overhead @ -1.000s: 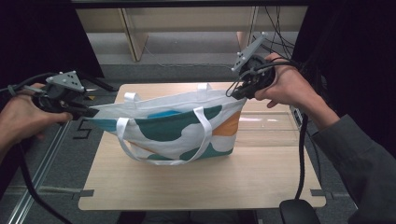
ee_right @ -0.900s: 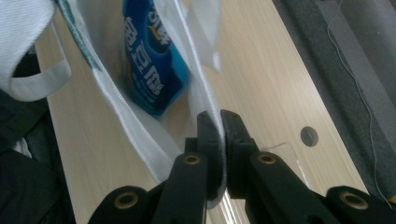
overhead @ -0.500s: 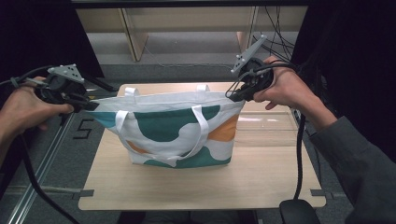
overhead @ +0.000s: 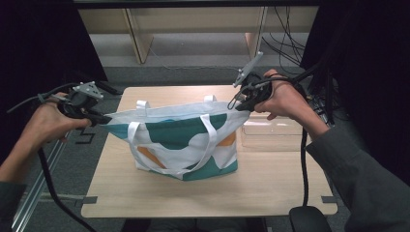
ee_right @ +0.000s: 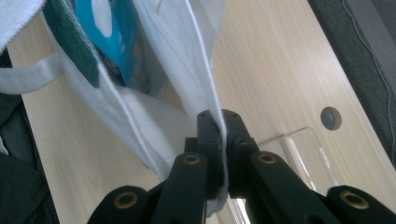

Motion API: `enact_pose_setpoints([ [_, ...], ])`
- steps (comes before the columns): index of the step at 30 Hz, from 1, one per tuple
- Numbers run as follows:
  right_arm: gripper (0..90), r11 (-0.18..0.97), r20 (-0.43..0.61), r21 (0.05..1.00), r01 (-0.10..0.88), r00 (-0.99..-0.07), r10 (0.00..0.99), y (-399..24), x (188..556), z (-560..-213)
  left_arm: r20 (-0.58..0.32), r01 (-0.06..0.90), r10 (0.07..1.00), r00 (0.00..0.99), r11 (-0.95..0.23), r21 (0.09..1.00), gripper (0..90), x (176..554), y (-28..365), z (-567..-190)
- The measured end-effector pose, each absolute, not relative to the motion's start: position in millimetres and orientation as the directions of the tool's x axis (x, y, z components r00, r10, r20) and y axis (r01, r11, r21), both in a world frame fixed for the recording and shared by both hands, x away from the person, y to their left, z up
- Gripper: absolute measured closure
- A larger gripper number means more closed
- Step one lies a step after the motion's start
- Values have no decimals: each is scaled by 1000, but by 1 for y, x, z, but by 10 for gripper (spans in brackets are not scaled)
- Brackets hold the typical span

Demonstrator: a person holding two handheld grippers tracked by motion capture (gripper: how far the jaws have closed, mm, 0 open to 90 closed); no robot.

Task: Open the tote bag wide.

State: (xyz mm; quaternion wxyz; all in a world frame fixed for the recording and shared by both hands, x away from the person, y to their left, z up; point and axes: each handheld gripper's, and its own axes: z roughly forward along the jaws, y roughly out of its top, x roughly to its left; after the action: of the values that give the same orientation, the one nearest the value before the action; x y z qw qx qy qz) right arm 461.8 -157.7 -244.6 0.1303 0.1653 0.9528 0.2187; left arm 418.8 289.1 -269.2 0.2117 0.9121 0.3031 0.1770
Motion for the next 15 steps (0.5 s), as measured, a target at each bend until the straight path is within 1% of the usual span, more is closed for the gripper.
enact_pose_setpoints([
  [1,878,844,-165,451,290,-902,398,-157,459,-248,190,482,631,752,-723,495,851,419,288,-274],
  [4,878,848,-166,442,291,-903,397,-159,459,-259,182,480,610,771,-744,464,850,418,285,-286],
  [7,877,849,-152,436,299,-905,397,-161,460,-270,175,486,615,769,-740,465,848,418,282,-298],
  [8,877,846,-142,435,309,-904,403,-161,459,-275,178,480,603,777,-752,452,848,418,283,-300],
  [9,877,848,-143,434,304,-906,398,-162,460,-278,168,487,615,770,-737,469,847,418,282,-304],
  [13,876,846,-131,431,315,-905,404,-163,462,-292,154,495,621,768,-729,473,847,422,280,-314],
  [14,876,841,-118,425,333,-901,417,-164,461,-295,156,490,611,776,-740,461,847,423,280,-315],
  [15,876,848,-126,426,315,-908,400,-164,463,-297,152,495,615,774,-736,462,847,423,279,-317],
])
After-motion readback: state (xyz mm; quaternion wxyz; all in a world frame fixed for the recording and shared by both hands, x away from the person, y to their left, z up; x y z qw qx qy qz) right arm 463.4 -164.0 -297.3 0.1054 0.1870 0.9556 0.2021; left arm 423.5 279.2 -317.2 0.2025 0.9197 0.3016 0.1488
